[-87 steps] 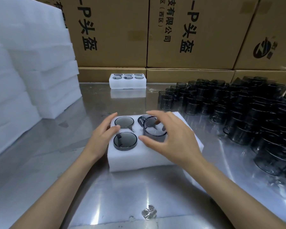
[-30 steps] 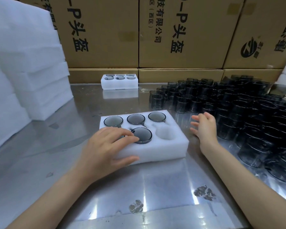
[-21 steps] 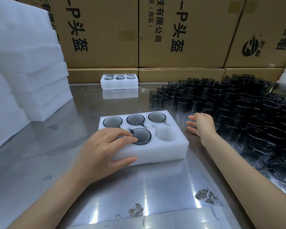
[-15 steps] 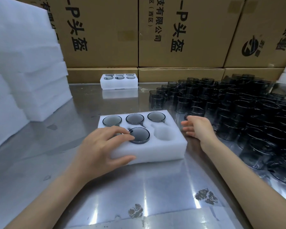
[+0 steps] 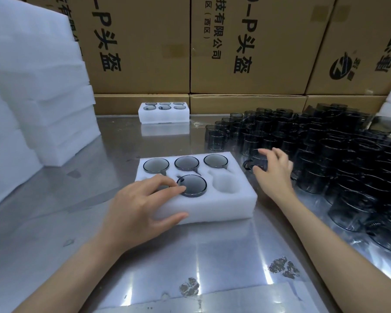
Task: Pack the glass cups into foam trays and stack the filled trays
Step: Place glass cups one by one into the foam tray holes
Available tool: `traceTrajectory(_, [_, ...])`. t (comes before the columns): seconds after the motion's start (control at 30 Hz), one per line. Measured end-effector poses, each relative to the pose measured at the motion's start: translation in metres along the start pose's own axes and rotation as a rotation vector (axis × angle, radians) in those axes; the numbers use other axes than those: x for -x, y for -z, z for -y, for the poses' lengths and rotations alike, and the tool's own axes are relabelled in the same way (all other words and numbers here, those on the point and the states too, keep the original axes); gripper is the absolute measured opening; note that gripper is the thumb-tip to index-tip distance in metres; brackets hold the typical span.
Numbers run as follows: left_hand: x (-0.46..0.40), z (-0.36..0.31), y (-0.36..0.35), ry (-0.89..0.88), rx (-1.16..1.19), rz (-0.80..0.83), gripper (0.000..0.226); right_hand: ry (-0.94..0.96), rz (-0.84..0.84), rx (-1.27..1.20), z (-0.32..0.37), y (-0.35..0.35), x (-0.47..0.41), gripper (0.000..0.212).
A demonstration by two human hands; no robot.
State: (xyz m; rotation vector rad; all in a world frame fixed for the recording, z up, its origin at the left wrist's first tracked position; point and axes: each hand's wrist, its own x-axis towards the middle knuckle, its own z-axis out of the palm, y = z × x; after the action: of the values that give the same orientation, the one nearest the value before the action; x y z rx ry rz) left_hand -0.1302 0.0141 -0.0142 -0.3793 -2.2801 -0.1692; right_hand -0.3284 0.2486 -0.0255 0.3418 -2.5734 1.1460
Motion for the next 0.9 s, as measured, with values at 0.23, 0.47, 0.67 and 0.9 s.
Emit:
traceTrajectory(0.23, [0.002,-0.001,-0.006,-0.085,-0.046,-0.106,0.027,0.001,0.032,0.031,-0.002,-0.004,-0.003,0.015])
traceTrajectory(0.47, [0.004,-0.003,-0.005,-0.045,0.027,-0.069,0.031,-0.079,-0.014,-0.066,0.012,0.003,0.008,0.062])
traceTrajectory(0.67, [0.005,-0.002,-0.006,-0.035,0.02,-0.047,0.035,0.121,-0.299,-0.42,0.042,0.016,0.024,0.046])
traceTrajectory(0.9, [0.003,-0.003,-0.003,-0.029,0.016,-0.024,0.035,0.518,-0.175,-0.284,0.077,0.014,0.054,0.027])
